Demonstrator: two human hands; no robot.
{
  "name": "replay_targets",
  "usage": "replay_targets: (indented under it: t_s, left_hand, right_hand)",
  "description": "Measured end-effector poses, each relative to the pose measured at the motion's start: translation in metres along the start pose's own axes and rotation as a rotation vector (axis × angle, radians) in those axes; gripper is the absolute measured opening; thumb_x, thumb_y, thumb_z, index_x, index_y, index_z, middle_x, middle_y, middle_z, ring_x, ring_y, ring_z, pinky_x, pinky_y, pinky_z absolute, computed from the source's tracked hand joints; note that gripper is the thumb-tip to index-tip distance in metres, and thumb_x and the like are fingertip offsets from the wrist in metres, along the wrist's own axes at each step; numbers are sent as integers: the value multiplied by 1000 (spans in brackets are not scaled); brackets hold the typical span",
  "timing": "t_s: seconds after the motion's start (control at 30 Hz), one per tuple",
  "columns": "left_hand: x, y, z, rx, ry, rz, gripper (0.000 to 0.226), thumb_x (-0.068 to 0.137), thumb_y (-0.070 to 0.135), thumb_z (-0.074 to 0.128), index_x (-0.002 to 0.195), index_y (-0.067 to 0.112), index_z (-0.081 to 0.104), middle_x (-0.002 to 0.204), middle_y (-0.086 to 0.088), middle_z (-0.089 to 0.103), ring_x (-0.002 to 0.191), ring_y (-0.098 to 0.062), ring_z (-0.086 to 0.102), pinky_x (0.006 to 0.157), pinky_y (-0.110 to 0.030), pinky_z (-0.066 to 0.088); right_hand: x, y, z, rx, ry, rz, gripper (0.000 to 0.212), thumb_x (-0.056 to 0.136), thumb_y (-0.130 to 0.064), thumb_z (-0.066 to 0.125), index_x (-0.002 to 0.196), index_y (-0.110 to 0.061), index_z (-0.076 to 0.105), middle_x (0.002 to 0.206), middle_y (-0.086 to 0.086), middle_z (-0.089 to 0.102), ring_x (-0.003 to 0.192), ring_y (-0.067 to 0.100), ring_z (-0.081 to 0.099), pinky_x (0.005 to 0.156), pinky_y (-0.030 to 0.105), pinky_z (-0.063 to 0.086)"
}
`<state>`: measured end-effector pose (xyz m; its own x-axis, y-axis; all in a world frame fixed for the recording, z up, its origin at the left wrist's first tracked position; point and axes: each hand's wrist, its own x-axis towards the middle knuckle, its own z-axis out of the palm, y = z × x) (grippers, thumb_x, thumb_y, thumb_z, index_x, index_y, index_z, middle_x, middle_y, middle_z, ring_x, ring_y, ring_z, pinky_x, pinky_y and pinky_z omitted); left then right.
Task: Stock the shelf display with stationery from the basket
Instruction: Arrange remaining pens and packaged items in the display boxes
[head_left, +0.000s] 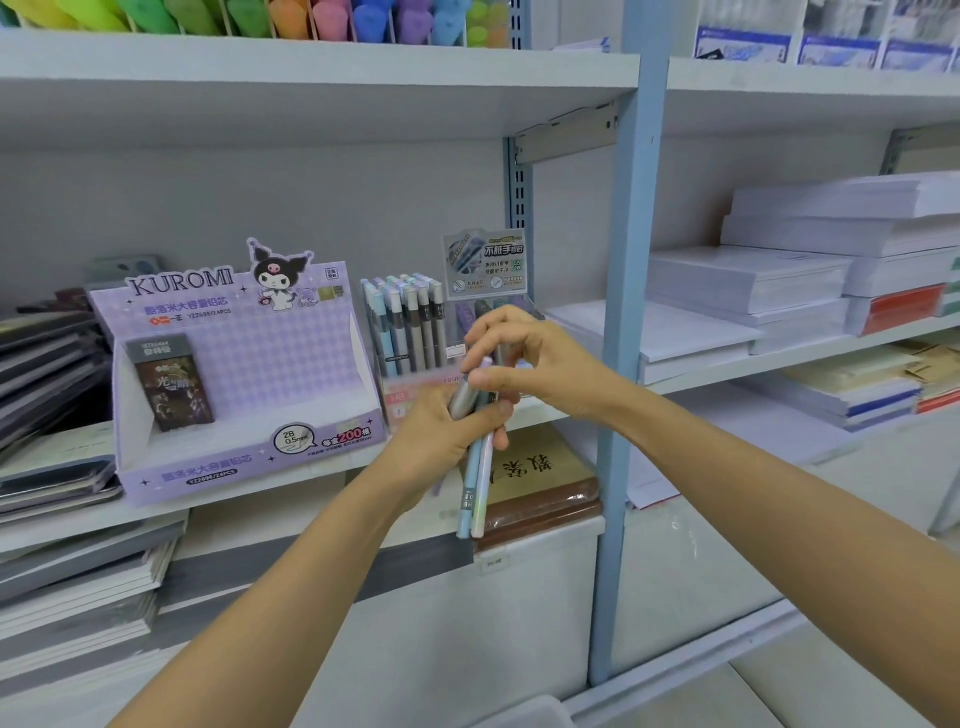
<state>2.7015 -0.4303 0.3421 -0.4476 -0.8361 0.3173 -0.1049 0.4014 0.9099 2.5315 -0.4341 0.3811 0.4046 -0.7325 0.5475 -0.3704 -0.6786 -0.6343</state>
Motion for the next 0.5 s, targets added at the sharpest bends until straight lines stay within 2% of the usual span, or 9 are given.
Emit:
replay_targets:
  t_s: [0.07,0.17,0.27,0.33,0.43,0.5]
  left_hand:
    - [-2,1,-2,32,3,-18,19,94,23,62,100,7,69,60,3,65,44,2,48,44,-9,37]
    - [-4,4,-3,72,-2,-55,23,93,25,63,103,5,69,61,3,66,46,1,49,45,-12,37]
    - [-5,6,-6,63,-16,-108,27,92,27,65,107,4,68,64,2,68,46,1,50,45,-11,37]
    - [-6,4,-10,31,-9,-131,26,92,29,64,108,9,67,63,4,67,44,0,48,44,-12,37]
    - [-8,0,-11,-22,78,-128,18,96,32,56,98,19,68,59,8,60,48,-3,44,46,-14,37]
    - [-5,0,-7,-184,187,-96,21,99,29,52,94,15,68,56,10,55,51,-3,46,55,-16,37]
  right_hand:
    - [-1,-2,-2,-7,-48,1,14,85,-22,72,99,-25,72,117,1,53,101,2,54,85,30,49]
    - [-1,-4,-1,-85,-110,-30,15,84,-24,73,98,-28,70,120,-1,53,115,5,50,95,25,43]
    - [-2,-5,-2,-68,1,-66,10,88,-19,69,98,-22,70,110,-3,57,105,12,56,87,30,48]
    - [-5,-5,-8,46,112,-43,9,90,-16,66,97,-18,68,99,-1,59,93,19,58,82,33,50]
    - [-12,0,-18,274,269,35,6,92,-14,63,98,-12,64,80,-7,64,73,9,58,70,21,50]
    - [-18,5,-18,326,301,76,10,92,-12,62,100,-6,62,76,-7,68,68,8,61,68,19,51]
